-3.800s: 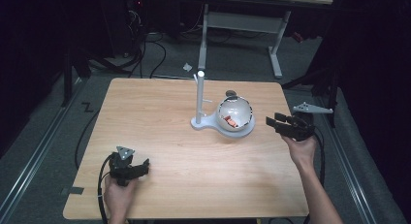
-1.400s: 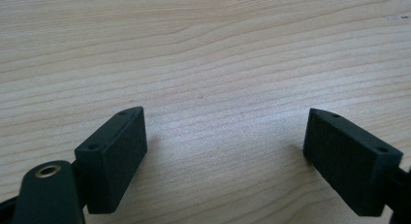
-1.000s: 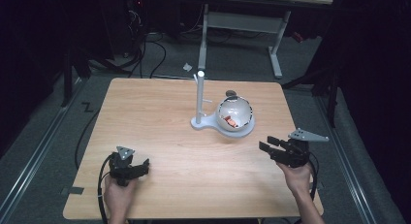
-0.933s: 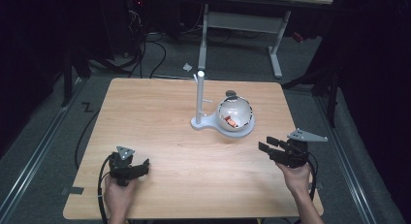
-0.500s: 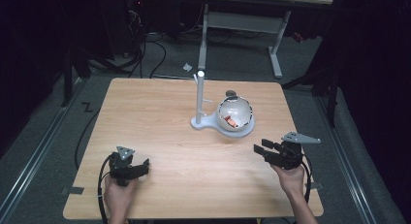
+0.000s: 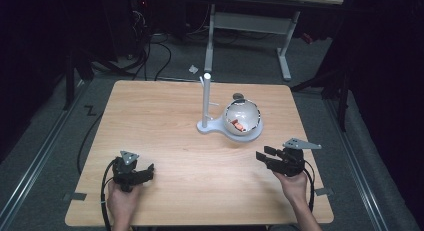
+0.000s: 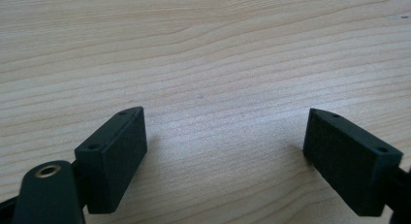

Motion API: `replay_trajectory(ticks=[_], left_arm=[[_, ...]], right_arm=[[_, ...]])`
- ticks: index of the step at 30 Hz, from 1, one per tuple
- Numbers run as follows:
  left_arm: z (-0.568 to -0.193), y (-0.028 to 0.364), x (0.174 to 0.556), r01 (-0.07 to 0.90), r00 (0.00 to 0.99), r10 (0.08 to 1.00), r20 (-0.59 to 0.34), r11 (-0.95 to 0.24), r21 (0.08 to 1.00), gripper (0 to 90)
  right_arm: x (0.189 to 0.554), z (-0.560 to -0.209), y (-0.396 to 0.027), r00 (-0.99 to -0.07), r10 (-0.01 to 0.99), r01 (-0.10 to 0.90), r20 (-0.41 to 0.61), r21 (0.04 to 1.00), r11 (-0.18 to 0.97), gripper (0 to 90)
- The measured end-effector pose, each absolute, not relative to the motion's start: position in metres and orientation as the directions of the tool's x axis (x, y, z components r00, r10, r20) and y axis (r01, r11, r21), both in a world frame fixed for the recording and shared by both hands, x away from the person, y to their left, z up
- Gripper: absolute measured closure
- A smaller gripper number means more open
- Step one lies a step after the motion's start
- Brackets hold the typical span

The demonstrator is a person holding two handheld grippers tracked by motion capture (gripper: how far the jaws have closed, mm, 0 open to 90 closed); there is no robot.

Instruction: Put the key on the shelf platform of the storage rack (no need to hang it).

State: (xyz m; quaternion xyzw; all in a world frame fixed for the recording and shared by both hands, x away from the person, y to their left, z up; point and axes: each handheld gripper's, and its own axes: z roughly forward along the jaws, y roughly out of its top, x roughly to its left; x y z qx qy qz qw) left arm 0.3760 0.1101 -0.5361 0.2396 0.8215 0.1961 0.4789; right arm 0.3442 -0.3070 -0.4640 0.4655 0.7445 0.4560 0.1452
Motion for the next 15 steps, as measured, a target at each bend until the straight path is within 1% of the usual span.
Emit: replay_trajectory(ticks=[8,15], left_arm=[[-0.536,0.110,0.376,0.206,-0.426,0.582,-0.693,0.808,0.552,16.0],[-0.536,0.110,0.376,0.206,-0.427,0.582,-0.692,0.808,0.553,16.0]], right_arm=[[0.345,-0.472,-0.303,-0.521,0.827,0.571,0.212,0.807,0.152,50.9],[0.348,-0.482,-0.299,-0.516,0.835,0.578,0.191,0.797,0.174,50.8]])
